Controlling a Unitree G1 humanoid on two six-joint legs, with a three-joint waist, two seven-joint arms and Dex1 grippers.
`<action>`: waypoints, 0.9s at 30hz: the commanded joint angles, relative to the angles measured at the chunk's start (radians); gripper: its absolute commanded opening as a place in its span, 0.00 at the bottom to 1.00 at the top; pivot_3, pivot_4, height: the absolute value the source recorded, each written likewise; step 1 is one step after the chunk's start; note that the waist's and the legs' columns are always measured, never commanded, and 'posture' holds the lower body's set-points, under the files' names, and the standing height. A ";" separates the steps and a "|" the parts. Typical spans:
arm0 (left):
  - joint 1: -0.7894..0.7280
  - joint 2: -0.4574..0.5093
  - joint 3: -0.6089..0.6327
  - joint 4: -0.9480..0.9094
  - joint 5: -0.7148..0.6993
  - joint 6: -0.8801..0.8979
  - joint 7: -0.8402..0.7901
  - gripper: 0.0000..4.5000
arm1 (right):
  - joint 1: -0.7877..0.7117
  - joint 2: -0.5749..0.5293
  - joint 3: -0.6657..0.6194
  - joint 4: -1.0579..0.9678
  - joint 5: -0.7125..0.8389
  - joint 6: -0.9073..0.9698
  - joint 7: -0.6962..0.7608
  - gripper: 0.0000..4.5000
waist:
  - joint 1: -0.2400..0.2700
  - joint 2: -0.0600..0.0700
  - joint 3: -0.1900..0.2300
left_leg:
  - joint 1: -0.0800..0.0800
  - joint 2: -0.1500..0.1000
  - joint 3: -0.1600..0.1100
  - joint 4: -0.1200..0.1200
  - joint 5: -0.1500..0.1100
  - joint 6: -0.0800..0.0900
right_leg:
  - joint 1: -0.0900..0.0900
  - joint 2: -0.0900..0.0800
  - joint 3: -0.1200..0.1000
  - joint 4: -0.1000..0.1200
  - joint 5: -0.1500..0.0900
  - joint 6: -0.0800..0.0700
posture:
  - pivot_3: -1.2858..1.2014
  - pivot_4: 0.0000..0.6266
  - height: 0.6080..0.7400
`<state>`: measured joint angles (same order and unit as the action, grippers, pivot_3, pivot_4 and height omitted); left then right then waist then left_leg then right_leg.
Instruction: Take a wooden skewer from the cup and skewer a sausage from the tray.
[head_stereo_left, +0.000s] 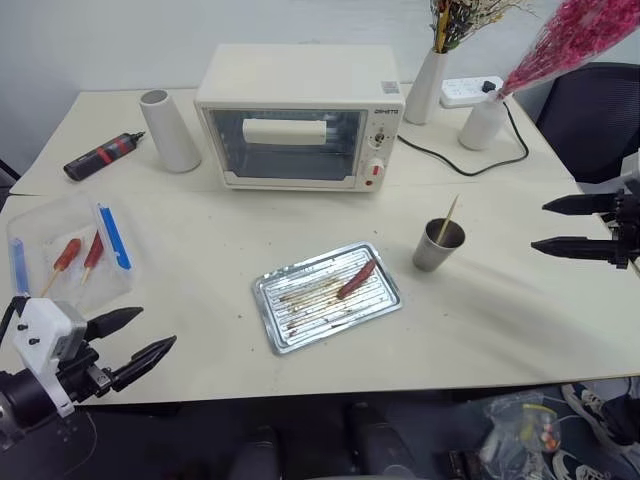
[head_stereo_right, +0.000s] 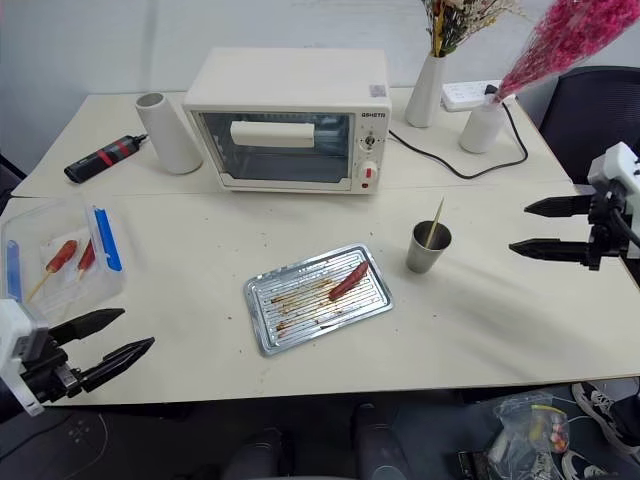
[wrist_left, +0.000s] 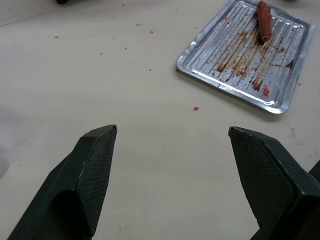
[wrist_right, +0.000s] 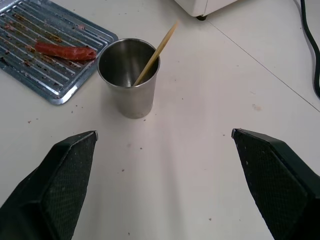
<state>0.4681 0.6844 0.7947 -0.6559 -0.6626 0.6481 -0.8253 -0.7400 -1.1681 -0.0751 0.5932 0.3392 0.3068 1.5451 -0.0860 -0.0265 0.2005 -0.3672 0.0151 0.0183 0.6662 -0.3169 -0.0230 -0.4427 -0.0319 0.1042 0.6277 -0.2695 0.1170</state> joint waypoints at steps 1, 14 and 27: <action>0.018 0.021 0.025 -0.028 -0.026 0.001 -0.005 0.84 | -0.023 -0.008 -0.027 0.005 -0.001 -0.021 0.019 1.00 | 0.000 0.000 0.000 | 0.000 0.000 0.000 0.000 0.000 0.000 | 0.000 0.000 0.000 0.000 0.000 0.000 | 0.52 0.24 1.00; 0.015 0.007 -0.012 -0.003 -0.034 -0.005 0.013 0.84 | -0.037 0.003 -0.025 0.020 -0.012 -0.038 0.009 1.00 | 0.000 0.000 0.000 | 0.000 0.000 0.001 0.000 0.000 0.000 | 0.000 0.001 0.001 0.000 0.000 0.000 | 0.52 0.24 1.00; 0.001 0.002 -0.088 0.046 0.009 -0.061 0.020 0.84 | -0.027 -0.003 -0.031 0.013 -0.011 -0.045 0.006 1.00 | 0.001 0.000 0.000 | 0.001 0.000 0.001 0.000 0.000 0.000 | 0.000 0.001 0.002 0.000 0.000 0.000 | 0.52 0.24 1.00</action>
<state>0.4741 0.6831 0.6974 -0.6096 -0.6582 0.6122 -0.8088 -0.7609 -1.1616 -0.0751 0.6143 0.3295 0.2799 1.5434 -0.0854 -0.0266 0.2005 -0.3665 0.0153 0.0199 0.6663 -0.3169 -0.0230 -0.4427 -0.0308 0.1066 0.6278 -0.2692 0.1175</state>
